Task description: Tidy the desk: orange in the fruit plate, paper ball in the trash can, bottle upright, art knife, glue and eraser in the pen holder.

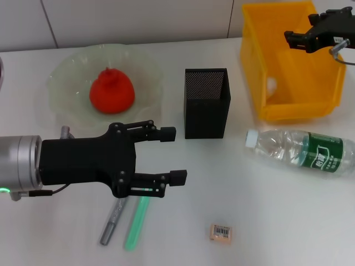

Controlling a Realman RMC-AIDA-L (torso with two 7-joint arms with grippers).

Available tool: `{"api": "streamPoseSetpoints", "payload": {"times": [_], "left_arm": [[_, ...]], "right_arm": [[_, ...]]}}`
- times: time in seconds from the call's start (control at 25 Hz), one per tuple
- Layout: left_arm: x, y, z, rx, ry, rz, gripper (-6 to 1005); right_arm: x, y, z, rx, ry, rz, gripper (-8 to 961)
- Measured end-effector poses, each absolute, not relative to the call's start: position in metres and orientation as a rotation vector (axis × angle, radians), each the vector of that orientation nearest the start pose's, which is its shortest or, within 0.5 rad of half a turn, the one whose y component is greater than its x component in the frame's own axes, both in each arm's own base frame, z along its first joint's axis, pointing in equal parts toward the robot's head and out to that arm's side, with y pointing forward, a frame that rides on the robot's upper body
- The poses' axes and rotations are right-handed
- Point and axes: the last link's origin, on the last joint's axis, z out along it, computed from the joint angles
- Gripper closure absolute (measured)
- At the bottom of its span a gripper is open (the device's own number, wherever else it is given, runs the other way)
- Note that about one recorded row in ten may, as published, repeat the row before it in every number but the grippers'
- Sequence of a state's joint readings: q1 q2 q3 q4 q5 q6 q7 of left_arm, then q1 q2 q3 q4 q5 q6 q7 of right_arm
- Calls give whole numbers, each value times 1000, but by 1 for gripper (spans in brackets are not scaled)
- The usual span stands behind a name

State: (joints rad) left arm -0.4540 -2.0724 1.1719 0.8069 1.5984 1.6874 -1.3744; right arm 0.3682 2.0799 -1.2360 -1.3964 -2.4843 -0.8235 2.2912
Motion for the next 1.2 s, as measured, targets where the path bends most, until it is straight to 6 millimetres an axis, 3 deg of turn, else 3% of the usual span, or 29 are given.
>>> {"api": "streamPoseSetpoints", "payload": {"times": [0.12,0.36,0.56,0.68,1.04,1.2], "left_arm": [[-197,297,-17,-2990,-274,-978,186],[-197,297,-17,-2989,-276,-978,186],[-197,297,-17,-2990,-276,-979,187],[-197,297,-17,-2990,-275,-980,187],[-196,297,-18,-2991,-278,-986,188],[-195,298,-19,-2993,-278,-993,188]], "right_arm": [[229,403,79,-2057,612,58,347],[222,398,83,-2064,657,243,331],[218,382,107,-2098,660,572,332],[218,372,116,-2144,598,672,333],[226,344,136,-2247,554,761,334],[223,333,140,-2312,507,722,335]]}}
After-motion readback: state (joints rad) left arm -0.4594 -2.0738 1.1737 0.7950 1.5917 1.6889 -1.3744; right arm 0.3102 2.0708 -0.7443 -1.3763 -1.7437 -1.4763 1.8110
